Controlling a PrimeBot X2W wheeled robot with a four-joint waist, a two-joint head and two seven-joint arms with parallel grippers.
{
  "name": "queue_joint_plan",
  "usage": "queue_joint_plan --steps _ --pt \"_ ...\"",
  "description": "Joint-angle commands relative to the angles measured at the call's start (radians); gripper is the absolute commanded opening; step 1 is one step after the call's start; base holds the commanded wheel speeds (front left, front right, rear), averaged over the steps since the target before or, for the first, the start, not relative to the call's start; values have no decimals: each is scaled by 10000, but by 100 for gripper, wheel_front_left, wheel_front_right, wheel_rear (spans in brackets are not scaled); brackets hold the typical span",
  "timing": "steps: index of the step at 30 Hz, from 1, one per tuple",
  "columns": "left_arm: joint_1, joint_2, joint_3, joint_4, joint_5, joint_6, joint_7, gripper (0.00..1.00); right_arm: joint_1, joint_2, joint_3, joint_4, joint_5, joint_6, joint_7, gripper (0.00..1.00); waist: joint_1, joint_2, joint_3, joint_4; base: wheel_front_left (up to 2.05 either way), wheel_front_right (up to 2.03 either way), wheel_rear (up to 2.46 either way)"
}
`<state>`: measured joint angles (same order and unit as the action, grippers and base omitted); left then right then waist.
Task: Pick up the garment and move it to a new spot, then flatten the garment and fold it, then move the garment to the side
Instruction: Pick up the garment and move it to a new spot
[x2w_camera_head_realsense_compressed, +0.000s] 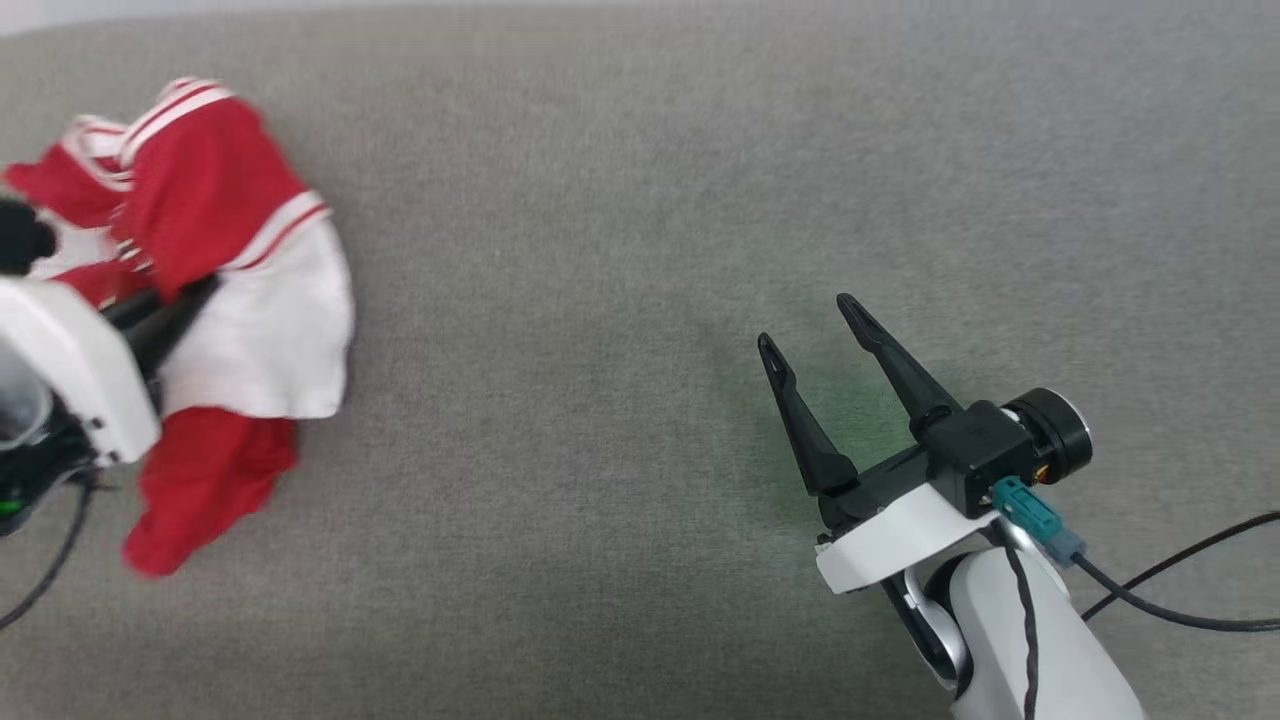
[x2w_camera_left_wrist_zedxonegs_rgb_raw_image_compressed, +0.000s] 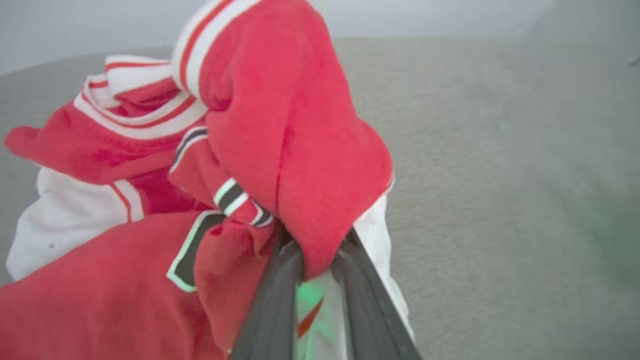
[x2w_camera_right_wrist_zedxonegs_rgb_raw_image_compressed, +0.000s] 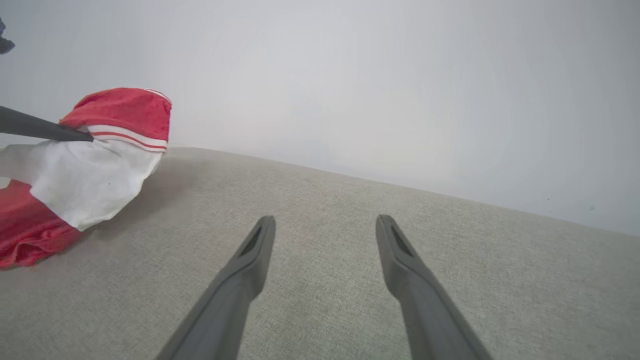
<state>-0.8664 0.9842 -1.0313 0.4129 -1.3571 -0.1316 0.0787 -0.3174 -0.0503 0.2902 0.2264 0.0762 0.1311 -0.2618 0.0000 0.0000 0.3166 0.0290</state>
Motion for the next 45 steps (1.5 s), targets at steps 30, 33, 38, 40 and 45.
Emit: queue_joint_plan --steps 30,33,38,40,45 --pt "-2856 -2342 -2338 -1549 -189 19 2278 0 936 11 161 -2156 2788 -5 -38 100 0 0 1822 -5326 0 0 0" --pt "-2636 -2190 -2426 -1324 -143 19 2642 0 1065 9 234 -2317 2924 -5 -40 100 0 0 1941 -5750 0 0 0" --pt "-2403 -2018 -2571 -946 193 24 3088 0 1253 8 158 -2548 3068 -5 -38 100 0 0 2046 -6027 0 0 0" --pt "-2485 -1998 -2601 -859 459 33 3110 18 1286 5 92 -2551 3068 -5 -40 100 0 0 2041 -5974 0 0 0" --pt "-2854 -2015 -2549 -1116 405 34 2894 100 1123 5 -116 -2421 2790 -5 -38 100 0 0 1837 -5450 0 0 0"
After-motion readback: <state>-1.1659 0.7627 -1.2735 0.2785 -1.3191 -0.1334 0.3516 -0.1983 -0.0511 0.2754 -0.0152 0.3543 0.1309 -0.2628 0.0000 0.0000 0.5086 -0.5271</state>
